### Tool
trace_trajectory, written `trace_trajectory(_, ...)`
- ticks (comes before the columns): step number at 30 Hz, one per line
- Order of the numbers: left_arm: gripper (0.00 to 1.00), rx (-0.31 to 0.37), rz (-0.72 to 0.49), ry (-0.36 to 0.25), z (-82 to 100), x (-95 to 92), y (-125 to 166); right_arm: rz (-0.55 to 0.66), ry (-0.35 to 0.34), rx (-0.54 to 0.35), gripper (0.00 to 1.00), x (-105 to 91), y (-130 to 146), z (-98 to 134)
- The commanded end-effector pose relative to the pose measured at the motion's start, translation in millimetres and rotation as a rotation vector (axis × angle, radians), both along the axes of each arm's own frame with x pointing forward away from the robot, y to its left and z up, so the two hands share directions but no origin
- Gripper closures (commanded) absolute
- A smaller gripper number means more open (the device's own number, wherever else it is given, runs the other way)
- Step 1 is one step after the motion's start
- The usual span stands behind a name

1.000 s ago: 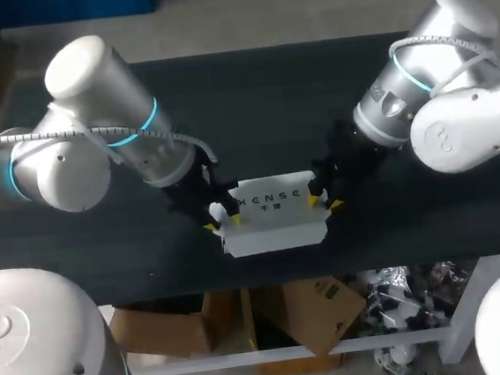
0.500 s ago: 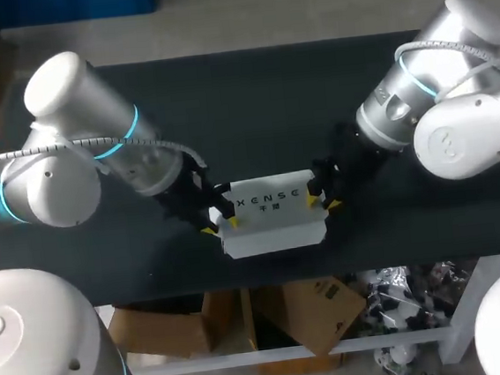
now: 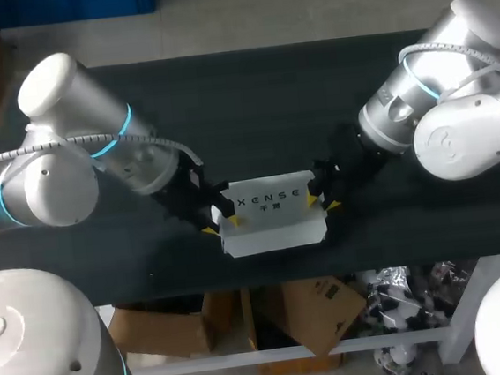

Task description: Assemble the packaging by folding the flat box into shape, placing the metal phone stand inside, and closing the box properly

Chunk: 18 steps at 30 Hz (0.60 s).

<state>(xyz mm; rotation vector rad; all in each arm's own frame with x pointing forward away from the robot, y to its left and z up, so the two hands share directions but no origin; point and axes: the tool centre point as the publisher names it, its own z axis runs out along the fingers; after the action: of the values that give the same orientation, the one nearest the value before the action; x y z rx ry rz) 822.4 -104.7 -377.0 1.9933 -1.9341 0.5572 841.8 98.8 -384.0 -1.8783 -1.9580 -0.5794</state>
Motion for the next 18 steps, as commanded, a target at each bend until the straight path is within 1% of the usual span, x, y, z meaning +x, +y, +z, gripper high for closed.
trace_trajectory(1, 0.54, 0.002, 0.0, 0.015, -1.6, 3.0, -5.9, -0.009, -0.004, 0.015, 0.57, -2.7, 1.4, -1.6)
trace_trajectory(5, 0.54, 0.0, 0.005, 0.03, -0.2, 4.8, -8.5, -0.026, 0.003, 0.032, 0.57, -2.5, 2.2, -1.7)
trace_trajectory(11, 0.54, 0.001, 0.012, 0.049, 0.4, 6.2, -11.1, -0.034, 0.008, 0.036, 0.57, -2.0, 3.2, -1.2)
trace_trajectory(18, 0.55, -0.022, 0.022, 0.051, 0.1, 6.4, -10.0, -0.065, 0.016, 0.052, 0.56, -3.4, 5.0, 0.4)
